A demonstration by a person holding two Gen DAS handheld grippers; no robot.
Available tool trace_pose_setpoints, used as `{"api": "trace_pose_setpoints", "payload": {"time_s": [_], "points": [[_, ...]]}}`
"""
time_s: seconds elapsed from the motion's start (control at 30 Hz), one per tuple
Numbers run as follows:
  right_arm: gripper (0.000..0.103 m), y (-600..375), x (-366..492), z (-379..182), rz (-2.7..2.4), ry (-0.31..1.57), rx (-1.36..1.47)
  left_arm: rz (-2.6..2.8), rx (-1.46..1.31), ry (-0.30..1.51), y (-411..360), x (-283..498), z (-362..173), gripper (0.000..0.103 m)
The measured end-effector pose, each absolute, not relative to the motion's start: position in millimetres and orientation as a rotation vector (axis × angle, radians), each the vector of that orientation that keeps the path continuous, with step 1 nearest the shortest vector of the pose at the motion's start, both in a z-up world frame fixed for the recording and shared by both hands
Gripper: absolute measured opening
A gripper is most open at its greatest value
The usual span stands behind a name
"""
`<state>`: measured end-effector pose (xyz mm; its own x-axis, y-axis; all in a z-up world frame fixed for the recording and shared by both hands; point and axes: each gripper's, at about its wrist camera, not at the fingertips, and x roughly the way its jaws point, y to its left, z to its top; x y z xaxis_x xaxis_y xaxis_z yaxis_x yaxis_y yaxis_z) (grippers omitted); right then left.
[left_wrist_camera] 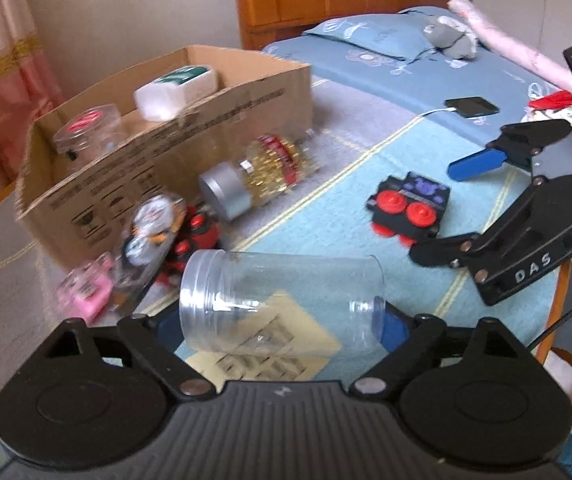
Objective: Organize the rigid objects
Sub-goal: 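Lift the cube toy with the right tool while the left tool approaches the clear cup, then close the left tool around the clear plastic cup lying on its side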
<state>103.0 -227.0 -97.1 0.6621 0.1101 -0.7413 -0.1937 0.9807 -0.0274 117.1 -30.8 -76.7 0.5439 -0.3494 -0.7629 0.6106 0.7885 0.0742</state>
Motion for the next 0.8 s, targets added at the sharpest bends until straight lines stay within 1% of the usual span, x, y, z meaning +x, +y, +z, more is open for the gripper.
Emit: {"api": "trace_pose_setpoints", "payload": {"time_s": [0.33,0.5,0.8], "points": [[0.103,-202,108,-98,0.23,0.819,-0.131,-0.387,0.213,0.852,17,104,-77,0.091],[0.103,-184,108,-96,0.283,0.812,-0.156,-0.368,0.196,0.836,16,109,-76,0.091],[0.103,-185,109,-95,0.295,0.816,-0.16,-0.362,0.19,0.82,13,112,-76,0.091]]}}
